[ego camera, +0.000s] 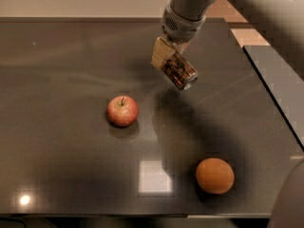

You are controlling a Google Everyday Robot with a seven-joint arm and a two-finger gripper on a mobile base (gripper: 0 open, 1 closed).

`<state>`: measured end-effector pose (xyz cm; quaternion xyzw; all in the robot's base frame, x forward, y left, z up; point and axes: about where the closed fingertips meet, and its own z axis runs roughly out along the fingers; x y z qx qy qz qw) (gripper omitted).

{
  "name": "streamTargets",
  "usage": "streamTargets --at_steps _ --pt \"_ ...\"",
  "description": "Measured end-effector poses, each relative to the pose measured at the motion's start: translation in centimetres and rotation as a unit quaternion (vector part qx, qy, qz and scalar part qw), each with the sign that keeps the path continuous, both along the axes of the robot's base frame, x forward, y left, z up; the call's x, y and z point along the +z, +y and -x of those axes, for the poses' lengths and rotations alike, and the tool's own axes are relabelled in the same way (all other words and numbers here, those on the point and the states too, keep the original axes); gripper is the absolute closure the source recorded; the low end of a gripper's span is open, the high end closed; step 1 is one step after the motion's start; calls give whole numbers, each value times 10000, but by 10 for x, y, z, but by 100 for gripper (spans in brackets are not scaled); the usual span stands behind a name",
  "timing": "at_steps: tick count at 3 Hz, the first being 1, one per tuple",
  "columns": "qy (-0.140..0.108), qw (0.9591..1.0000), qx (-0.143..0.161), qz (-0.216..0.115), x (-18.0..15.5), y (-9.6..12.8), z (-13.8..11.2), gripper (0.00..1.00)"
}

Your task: Place orange can upright

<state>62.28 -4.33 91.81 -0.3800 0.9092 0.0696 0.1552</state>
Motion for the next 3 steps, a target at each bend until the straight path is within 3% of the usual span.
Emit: streamTargets --at_steps 1,2,3 --pt "-553 9946 687 -541 18 0 -1 100" --pt "-1104 9807 1215 -1060 30 -7 5 100" --pt "-1610 9622 1696 -1397 37 -15 13 100"
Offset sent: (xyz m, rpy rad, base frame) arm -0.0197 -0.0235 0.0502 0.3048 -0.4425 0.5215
